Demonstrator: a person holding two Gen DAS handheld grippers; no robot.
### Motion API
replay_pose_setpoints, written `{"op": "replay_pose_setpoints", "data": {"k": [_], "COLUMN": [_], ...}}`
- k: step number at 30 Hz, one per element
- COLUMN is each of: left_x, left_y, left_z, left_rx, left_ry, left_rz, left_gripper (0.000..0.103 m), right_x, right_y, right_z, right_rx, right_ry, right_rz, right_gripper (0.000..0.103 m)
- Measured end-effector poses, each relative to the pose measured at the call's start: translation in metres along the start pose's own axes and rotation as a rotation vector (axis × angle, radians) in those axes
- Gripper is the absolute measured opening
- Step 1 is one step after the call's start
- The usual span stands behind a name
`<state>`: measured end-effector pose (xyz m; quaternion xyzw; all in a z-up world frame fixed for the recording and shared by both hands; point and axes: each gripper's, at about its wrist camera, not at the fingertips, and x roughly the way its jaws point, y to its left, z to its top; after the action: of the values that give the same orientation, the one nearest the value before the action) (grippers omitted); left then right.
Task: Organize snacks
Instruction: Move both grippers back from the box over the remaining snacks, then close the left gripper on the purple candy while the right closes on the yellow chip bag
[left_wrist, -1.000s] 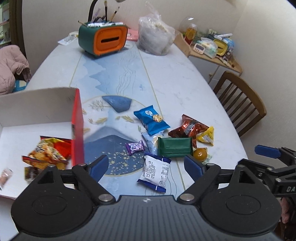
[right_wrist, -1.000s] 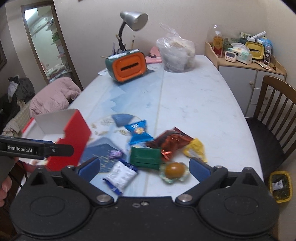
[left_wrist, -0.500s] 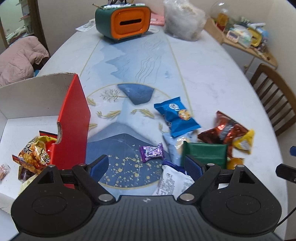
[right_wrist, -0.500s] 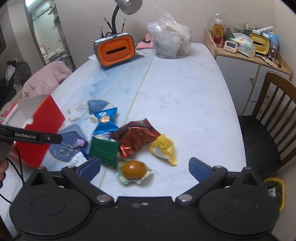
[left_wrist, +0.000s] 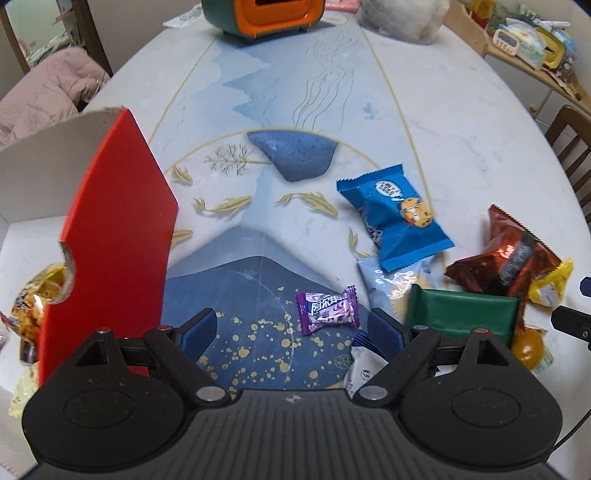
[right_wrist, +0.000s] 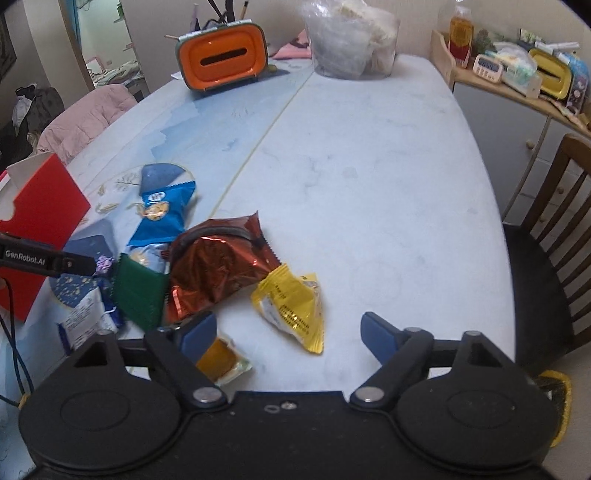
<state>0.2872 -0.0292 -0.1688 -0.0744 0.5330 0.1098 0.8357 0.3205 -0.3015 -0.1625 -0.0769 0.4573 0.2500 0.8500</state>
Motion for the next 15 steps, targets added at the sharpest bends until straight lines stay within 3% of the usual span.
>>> {"op": "replay_pose_setpoints", "data": {"k": [5, 8, 13, 15], "left_x": [0.011, 0.017, 0.020, 0.019], "left_y": [-0.003, -0.005, -0.009, -0.012], "left_z": [0.001, 0.000, 0.000, 0.000], "left_rx": [0.000, 0.007, 0.013, 0.025], "left_ry": [0.014, 0.023, 0.010, 0.000], "left_rz": [-0.001, 0.001, 0.006, 0.000], "left_gripper": [0.088, 0.078, 0.074, 0.067], "right_x": [0.014, 0.020, 0.027, 0.030], "right_y": [-0.001, -0.001, -0.001, -0.001], "right_z": [0.004, 0.004, 0.007, 0.008], "right_rx": [-0.023, -0.038, -0.060, -0.068], "right_ry": [0.013, 0.017, 0.017, 0.017], "right_rz": [0.024, 0.027, 0.029, 0.025], "right_gripper": [0.078, 0.074, 0.066, 0.061]}}
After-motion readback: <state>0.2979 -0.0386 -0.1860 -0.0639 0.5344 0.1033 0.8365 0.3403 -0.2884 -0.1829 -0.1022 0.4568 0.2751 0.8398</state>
